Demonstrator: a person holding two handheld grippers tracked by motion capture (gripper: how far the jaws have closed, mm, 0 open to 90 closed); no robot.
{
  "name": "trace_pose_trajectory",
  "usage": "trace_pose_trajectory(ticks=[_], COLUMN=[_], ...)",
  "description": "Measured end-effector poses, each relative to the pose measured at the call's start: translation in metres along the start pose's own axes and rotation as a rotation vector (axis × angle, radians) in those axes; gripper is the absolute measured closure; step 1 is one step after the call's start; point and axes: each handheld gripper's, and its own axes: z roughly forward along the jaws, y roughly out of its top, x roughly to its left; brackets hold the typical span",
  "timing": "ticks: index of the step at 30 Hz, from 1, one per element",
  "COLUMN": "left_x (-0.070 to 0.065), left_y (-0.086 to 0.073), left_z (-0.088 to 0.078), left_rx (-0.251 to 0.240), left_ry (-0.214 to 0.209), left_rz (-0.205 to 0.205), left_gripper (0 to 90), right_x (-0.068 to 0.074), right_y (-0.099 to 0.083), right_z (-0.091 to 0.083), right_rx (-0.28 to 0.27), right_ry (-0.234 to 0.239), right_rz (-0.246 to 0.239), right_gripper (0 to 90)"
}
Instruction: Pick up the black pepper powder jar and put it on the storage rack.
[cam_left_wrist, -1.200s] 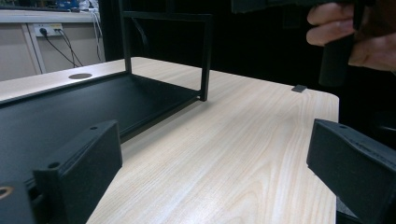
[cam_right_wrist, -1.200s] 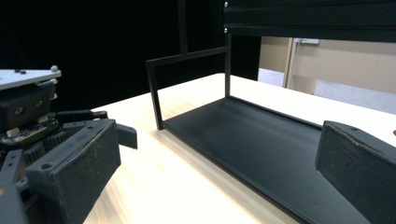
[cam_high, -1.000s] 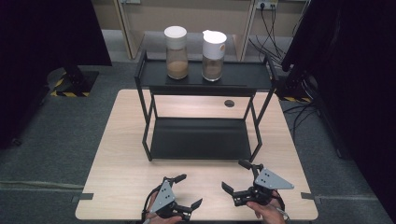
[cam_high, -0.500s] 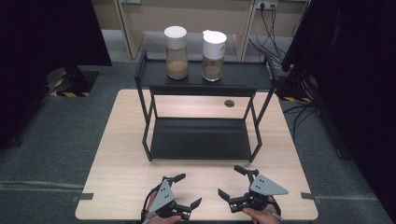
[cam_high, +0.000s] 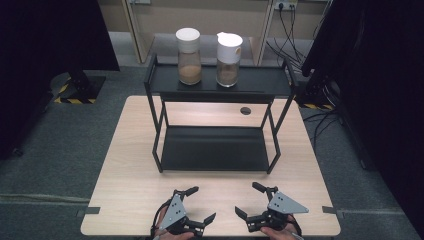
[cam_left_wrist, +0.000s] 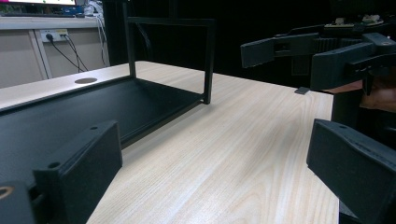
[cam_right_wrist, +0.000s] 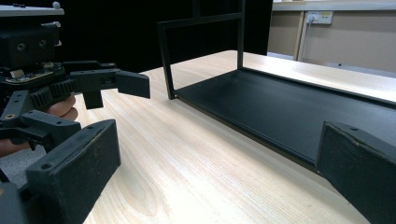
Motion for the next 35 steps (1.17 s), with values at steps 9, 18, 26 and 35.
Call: trace_pose_trajectory(ticks=[9, 18, 26, 35], left_x=[-0.0002, 0.0, 0.0002, 0.0002], left_y=[-0.0003, -0.0002, -0.0003, -0.0006], left_z=[0.0003, 0.0003, 0.0005, 0.0006], left_rx=[0.002, 0.003, 0.004, 0.004], left_ry=[-0.001, 0.001, 0.003, 0.006], left_rz=[-0.001, -0.001, -0.003, -0.003], left_gripper=[2.8, 2.8, 2.8, 2.8], right_x=[-0.0003, -0.0004, -0.0006, -0.001], right_y=[-0.0008, -0.0017, -0.0024, -0.003], right_z=[0.0002, 0.0011, -0.0001, -0.0004], right_rx=[0.004, 0.008, 0.004, 0.001], right_ry=[-0.001, 0.001, -0.003, -0.002], right_rz=[-0.002, -0.003, 0.001, 0.001], right_gripper=[0.5, 0.5, 0.5, 0.5])
